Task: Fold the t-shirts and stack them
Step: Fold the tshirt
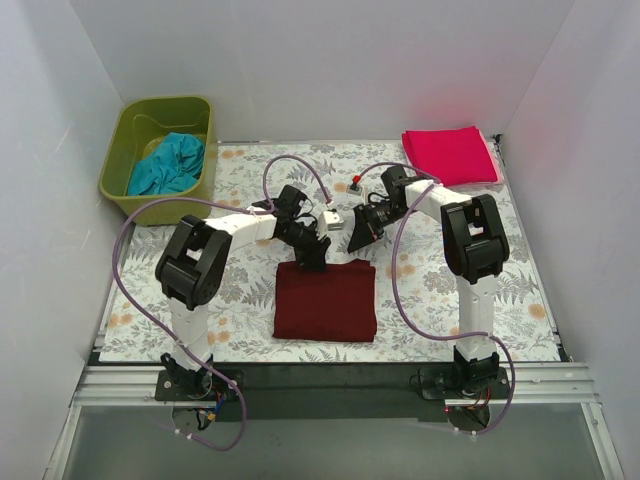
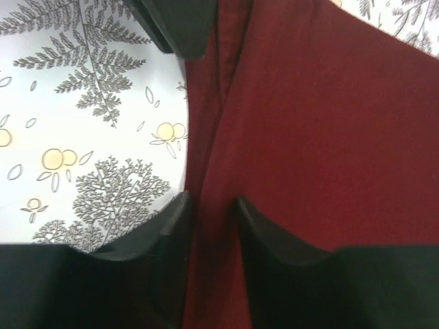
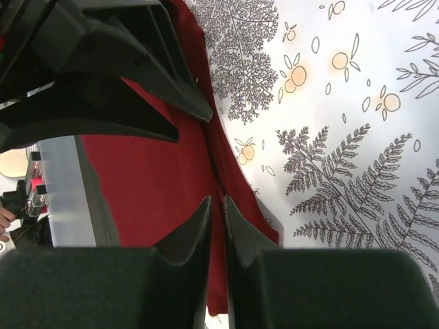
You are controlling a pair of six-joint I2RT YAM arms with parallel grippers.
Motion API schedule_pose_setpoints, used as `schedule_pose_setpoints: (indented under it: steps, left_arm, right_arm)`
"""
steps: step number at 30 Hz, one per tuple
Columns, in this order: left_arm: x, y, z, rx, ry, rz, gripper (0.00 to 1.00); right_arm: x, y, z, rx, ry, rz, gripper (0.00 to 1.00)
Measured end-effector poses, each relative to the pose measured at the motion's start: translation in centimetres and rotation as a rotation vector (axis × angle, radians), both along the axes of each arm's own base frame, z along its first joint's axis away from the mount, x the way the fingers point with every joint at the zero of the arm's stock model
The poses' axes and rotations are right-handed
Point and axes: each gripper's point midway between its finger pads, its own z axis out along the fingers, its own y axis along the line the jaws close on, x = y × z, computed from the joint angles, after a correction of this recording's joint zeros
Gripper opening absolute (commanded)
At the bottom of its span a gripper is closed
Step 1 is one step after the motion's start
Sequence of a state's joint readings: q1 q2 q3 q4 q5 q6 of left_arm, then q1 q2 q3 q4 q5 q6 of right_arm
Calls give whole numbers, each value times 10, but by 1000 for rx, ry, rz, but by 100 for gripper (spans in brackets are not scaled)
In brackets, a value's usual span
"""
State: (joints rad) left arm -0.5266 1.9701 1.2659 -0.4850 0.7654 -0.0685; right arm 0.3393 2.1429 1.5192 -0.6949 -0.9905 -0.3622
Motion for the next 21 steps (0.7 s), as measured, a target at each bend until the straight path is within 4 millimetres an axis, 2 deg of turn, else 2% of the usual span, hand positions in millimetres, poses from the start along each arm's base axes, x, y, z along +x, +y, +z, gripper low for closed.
schedule_pose_setpoints:
  steps: [1, 4, 5, 16, 21]
  left_arm:
    - [-1, 0, 0, -1, 0, -3, 18]
    - [-4, 0, 3, -10, -9, -18, 4]
    - [-6, 0, 5, -13, -10, -21, 2]
    - [-24, 1, 48, -74, -108, -88, 0]
    - [-29, 2, 48, -69, -109, -107, 0]
  right_arm:
    - [-1, 1, -1, 2, 2, 2, 16]
    - [-4, 4, -1, 12, 17, 5, 16]
    - [-5, 7, -2, 16, 19, 7, 16]
    - [-14, 42, -5, 86, 53, 40, 16]
    - [-35, 60, -9, 115, 108, 73, 16]
